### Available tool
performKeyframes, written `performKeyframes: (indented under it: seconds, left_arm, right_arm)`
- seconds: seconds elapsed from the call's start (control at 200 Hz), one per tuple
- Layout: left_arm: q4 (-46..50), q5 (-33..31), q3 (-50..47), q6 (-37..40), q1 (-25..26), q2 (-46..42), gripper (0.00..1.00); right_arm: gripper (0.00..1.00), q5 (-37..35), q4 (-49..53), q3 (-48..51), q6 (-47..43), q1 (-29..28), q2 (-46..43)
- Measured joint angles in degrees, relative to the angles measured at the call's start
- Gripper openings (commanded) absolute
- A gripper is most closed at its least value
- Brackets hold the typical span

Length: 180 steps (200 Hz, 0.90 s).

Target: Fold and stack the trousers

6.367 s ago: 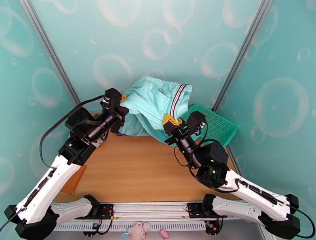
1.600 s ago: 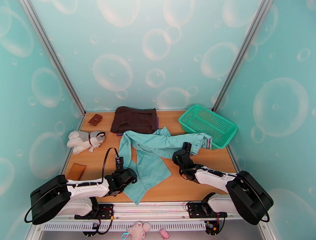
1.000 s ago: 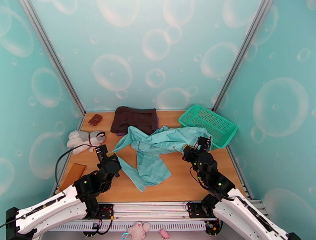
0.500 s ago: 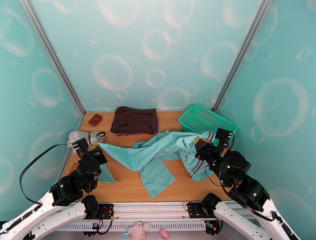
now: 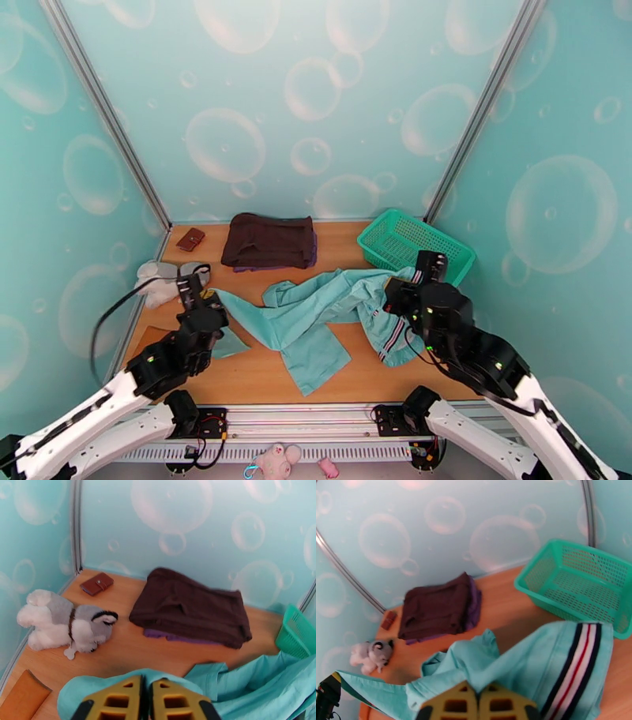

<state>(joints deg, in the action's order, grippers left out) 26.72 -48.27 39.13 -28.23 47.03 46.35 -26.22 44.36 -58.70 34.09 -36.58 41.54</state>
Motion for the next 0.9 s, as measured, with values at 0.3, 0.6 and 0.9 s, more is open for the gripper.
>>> performKeyframes:
  seconds: [0.3,0.6,0.9]
  left_arm:
    - [-14.51,23.21,-1.60,5.46,-10.78,27.30,0.70]
    - [-12.59,16.35,-5.42,-1.05,2.25,16.55,0.79]
    - [-2.75,18.82,-15.04,-22.43,5.38,17.42,0.65]
  right_arm:
    - [0.00,-0.76,0.13,4.33,0.02,9.81,-0.42]
    - [0.00,1.68,0.02,5.44,-2.10,16.83,-2.56]
    - [0.00,5.68,-1.99,5.90,-3.74,17.94,-2.14]
